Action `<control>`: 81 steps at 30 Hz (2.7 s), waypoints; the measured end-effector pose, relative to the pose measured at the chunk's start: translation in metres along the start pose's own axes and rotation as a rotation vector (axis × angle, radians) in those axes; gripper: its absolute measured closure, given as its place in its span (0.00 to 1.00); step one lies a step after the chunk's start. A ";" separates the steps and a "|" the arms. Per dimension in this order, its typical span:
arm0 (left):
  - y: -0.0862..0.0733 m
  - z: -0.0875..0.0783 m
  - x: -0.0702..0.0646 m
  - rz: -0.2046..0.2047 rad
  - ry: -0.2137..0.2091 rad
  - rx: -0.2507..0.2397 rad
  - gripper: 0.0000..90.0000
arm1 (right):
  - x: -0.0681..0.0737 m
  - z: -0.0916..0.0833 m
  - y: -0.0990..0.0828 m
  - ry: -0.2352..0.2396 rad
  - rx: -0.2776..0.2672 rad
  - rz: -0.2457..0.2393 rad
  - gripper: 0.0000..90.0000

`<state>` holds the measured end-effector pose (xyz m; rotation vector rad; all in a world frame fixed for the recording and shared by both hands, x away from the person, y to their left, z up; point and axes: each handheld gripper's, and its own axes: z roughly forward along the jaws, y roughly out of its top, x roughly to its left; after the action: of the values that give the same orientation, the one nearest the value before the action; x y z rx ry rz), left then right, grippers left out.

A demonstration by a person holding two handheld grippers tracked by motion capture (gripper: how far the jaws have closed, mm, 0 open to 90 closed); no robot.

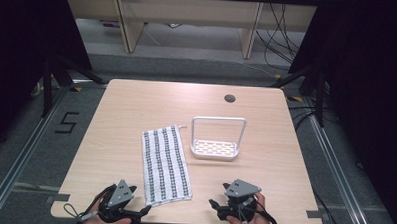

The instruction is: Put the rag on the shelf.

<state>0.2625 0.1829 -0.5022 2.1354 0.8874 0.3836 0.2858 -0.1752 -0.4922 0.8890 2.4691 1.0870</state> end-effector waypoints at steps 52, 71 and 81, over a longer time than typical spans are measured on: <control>0.009 0.019 -0.009 0.164 -0.031 0.138 0.74 | 0.030 0.074 0.040 0.135 0.077 -0.082 0.69; 0.014 0.013 -0.004 0.183 -0.037 0.094 0.96 | 0.030 0.066 0.048 0.157 0.050 -0.064 0.95; 0.029 -0.008 0.000 0.126 -0.048 -0.006 0.96 | 0.025 0.052 0.065 0.169 -0.014 -0.065 0.95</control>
<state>0.2719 0.1736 -0.4752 2.1920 0.7266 0.3965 0.3193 -0.0958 -0.4794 0.7341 2.6022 1.2007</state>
